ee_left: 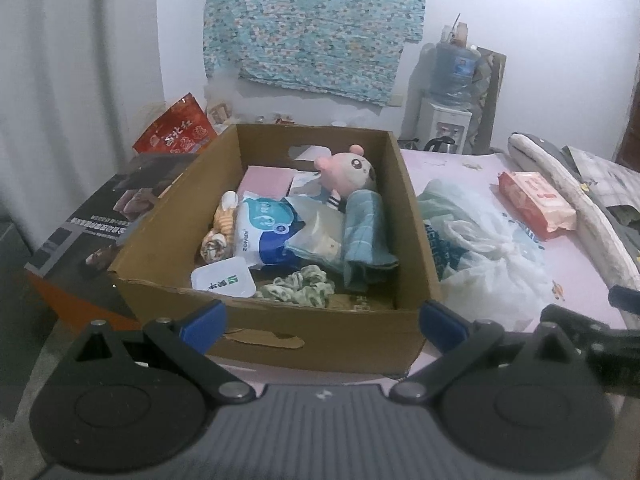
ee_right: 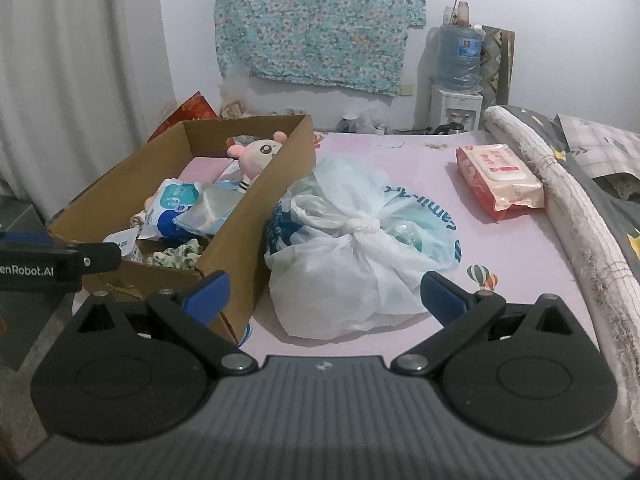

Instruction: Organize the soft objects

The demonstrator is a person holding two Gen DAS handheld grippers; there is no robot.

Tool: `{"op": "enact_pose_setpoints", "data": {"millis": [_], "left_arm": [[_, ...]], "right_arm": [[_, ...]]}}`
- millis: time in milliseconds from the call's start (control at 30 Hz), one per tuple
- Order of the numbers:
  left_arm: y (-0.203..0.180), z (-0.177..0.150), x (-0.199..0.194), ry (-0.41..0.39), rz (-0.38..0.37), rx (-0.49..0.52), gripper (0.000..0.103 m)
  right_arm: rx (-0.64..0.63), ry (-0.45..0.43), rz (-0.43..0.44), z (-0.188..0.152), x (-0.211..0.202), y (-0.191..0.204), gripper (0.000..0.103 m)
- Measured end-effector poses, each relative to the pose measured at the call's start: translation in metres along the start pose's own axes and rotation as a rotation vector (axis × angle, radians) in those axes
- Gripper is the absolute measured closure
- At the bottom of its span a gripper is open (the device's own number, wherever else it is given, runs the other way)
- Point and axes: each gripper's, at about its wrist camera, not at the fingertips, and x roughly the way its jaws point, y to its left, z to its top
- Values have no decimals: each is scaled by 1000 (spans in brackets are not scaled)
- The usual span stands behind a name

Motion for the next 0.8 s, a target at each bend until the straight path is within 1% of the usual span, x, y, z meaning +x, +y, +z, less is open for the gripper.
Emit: {"op": "enact_pose_setpoints", "data": {"millis": [200, 467, 633, 800], "left_arm": [[7, 0, 2, 18, -1, -14, 0], [10, 4, 8, 84, 34, -18, 0], [10, 0, 12, 103, 47, 0, 0], [11, -4, 15, 114, 31, 5, 0]], "right_arm": [[12, 31, 26, 0, 3, 1, 1], [38, 77, 85, 6, 6, 2, 1], [30, 126, 79, 4, 16, 7, 1], [30, 170, 64, 0, 22, 7, 1]]}}
